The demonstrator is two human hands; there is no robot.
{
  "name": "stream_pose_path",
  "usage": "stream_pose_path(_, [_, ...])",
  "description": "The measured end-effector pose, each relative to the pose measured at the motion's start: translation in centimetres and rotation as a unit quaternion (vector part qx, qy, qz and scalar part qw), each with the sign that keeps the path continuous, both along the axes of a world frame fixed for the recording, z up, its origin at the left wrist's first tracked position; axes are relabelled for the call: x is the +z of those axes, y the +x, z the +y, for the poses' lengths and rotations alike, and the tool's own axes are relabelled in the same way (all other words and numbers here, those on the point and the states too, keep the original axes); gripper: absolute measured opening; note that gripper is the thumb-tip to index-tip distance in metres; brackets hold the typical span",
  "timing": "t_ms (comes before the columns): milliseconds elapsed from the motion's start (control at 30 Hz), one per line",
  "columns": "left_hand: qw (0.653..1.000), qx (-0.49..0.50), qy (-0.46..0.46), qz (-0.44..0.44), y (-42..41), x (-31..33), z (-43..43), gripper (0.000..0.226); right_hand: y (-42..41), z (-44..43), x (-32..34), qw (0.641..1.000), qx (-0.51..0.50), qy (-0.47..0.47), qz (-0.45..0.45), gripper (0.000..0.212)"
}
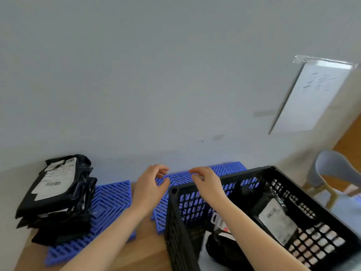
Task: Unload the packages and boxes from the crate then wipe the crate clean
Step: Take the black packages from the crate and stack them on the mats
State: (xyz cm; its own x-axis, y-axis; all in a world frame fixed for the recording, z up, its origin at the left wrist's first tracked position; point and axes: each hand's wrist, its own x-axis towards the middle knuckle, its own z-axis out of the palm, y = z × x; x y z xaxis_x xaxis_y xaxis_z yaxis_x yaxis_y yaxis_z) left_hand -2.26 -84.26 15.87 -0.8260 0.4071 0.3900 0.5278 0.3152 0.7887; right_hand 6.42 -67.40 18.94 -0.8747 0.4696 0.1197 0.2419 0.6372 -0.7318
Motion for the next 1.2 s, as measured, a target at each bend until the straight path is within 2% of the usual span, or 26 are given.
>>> stream_pose_path(100, [0.998, -0.058, -0.015, -0.022, 4.0, -0.1, 5.2, 0.034, 5.5, 5.1, -0.1, 0.999, -0.049, -0.001, -0.003, 0.023])
stream_pose_path(267, [0.986, -0.14, -0.077, -0.056, 7.9, -1.2, 12.7, 0.027, 12.0, 11.3, -1.1, 0.992, -0.125, -0.021, 0.0, 0.022])
stream_pose_path(500, [0.956, -0.224, -0.164, -0.092, 10.1, -4.3, 22.8, 0.058, 15.1, 19.2, -4.2, 0.979, -0.196, -0.018, -0.05, 0.048])
stream_pose_path(700, [0.947, -0.238, -0.208, -0.062, 9.5, -6.8, 29.8, 0.059, 14.0, 25.1, -6.7, 0.976, -0.173, -0.001, -0.135, 0.078])
stream_pose_path(867, [0.943, -0.22, -0.251, -0.005, 9.5, -8.1, 32.5, 0.054, 12.7, 27.8, -9.0, 0.972, -0.112, 0.022, -0.206, 0.092])
stream_pose_path(1000, [0.946, -0.216, -0.241, 0.017, 9.8, -8.4, 33.1, 0.044, 12.1, 29.2, -10.2, 0.97, -0.071, 0.026, -0.232, 0.081])
stream_pose_path(1200, [0.963, -0.188, -0.195, 0.003, 10.9, -6.5, 32.2, 0.038, 12.5, 30.2, -8.7, 0.986, -0.015, -0.007, -0.165, 0.059])
